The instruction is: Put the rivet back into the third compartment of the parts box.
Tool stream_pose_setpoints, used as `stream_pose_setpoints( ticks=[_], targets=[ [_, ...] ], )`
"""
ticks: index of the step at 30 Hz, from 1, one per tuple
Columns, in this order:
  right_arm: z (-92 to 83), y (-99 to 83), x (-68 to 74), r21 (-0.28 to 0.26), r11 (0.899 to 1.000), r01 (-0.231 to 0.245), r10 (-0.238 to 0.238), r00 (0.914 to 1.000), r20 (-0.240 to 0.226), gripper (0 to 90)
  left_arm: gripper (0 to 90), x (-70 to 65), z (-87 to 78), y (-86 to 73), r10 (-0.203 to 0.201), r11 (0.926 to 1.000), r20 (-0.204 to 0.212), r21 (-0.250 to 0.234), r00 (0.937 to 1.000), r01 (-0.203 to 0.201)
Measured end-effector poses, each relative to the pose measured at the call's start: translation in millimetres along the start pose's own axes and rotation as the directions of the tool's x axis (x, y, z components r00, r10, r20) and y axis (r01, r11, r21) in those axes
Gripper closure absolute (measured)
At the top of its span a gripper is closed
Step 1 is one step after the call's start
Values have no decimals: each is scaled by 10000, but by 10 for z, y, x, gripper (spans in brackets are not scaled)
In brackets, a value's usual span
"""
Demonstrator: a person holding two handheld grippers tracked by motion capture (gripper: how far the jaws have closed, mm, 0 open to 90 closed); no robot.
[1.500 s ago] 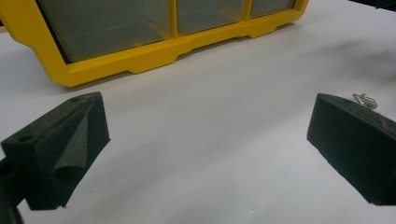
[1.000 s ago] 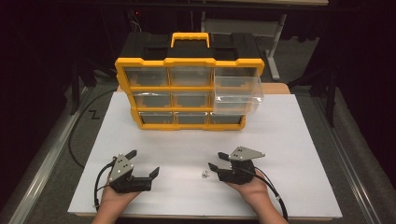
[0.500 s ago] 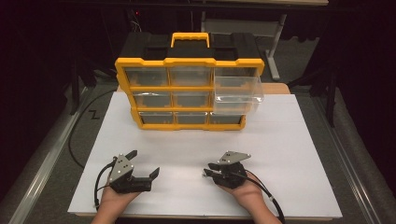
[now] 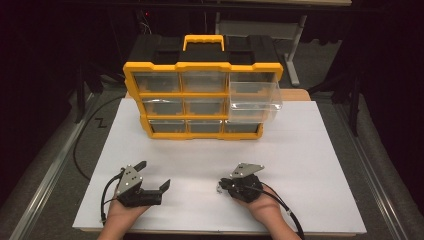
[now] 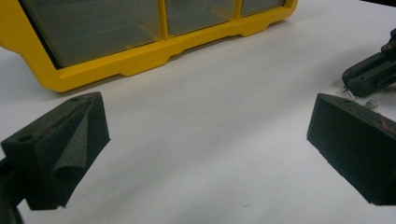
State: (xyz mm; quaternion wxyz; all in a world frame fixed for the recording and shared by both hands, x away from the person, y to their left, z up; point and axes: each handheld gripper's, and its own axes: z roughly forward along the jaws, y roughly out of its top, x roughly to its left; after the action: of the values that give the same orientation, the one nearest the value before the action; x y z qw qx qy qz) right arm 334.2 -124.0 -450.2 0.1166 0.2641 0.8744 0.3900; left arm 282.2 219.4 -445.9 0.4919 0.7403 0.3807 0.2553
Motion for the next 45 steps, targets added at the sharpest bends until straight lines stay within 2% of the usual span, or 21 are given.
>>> stream_pose_setpoints(
  ticks=[7, 11, 20, 24, 29, 30, 34, 38, 39, 40, 45],
  targets=[
    [-19, 8, -25, 53, 9999, -142, 143, 9998, -113, 844, 4, -3, 6, -3, -24, 10000, 28, 26, 10000, 24],
    [-92, 16, -66, -254, 9995, -184, 180, 9997, -167, 843, 4, -5, 3, -2, 6, 10000, 43, -3, 10000, -6],
    [-283, -17, -133, -581, 9979, -270, 273, 9996, 55, 843, 4, -1, 13, -9, -80, 10000, 145, -40, 9999, 80],
    [-372, -46, -185, -481, 9987, -194, 202, 9996, 172, 843, 4, 22, 37, 7, -120, 9999, 225, -83, 9997, 122],
    [-478, -53, -263, -411, 9985, -352, 363, 9990, 278, 843, 3, 19, 52, 23, -83, 9999, 233, -143, 9997, 86],
    [-520, -60, -298, -271, 9989, -378, 388, 9984, 399, 843, 4, 19, 54, 26, -21, 9999, 272, -154, 9996, 25],
    [-584, -91, -350, 51, 9985, -545, 542, 9977, 416, 843, 3, 13, 57, 20, -16, 10000, 424, -57, 9991, 19],
    [-633, -108, -388, 596, 9976, -347, 322, 9985, 435, 843, 3, 0, 60, 19, 113, 9999, 423, -134, 9990, -108],
    [-633, -108, -388, 596, 9976, -347, 322, 9985, 435, 843, 3, 0, 60, 19, 113, 9999, 423, -134, 9990, -108],
    [-657, -118, -423, 866, 9955, -385, 351, 9986, 399, 843, 4, 2, 59, 19, 121, 9998, 413, -142, 9991, -116],
    [-727, -124, -502, 1397, 9890, -488, 450, 9985, 302, 843, 4, 4, 61, 15, 182, 9996, 335, -213, 9993, -175]
  ],
)
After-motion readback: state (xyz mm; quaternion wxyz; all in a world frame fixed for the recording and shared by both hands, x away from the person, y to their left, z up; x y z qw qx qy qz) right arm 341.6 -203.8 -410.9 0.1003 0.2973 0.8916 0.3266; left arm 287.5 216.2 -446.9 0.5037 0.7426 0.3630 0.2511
